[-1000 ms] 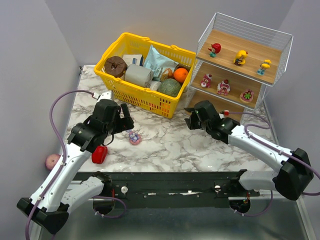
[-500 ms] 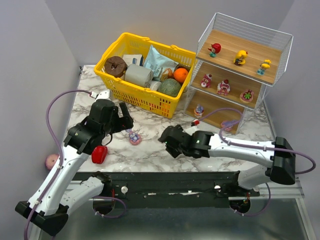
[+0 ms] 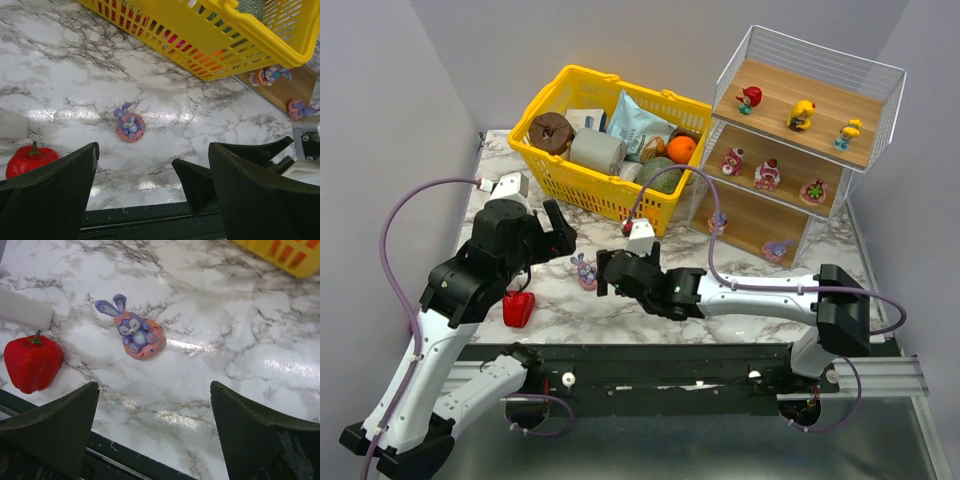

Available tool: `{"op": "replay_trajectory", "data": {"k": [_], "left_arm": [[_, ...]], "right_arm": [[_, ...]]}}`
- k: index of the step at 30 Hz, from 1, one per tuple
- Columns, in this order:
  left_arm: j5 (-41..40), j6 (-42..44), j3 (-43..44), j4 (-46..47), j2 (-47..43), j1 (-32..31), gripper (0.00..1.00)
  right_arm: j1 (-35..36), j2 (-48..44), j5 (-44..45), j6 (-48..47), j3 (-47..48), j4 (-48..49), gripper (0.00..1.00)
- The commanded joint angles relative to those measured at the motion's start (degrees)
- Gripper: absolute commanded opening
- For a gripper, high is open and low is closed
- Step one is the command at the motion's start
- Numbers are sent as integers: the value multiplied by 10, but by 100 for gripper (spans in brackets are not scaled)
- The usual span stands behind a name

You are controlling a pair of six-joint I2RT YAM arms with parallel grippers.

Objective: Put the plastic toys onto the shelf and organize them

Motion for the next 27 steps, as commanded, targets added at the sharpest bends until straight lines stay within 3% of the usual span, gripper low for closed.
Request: {"op": "replay_trajectory", "data": {"k": [1, 5, 8, 16, 27], "left_arm": [[-20, 15, 26, -26, -4, 3, 99], [-33, 18, 41, -39, -1, 3, 99], [-45, 17, 48, -46, -6, 3, 99], [-80, 11, 79, -66, -15, 3, 99], [-83, 19, 86, -54, -1, -2, 99]], "right_arm": [[3, 26, -37, -191, -23, 166, 100], [-1, 99, -121, -300, 15, 210, 100], [-8, 132, -176, -330, 31, 231, 100], [-70, 196, -228, -341, 7, 308, 100], [-95, 267, -338, -399, 71, 258, 95]]}}
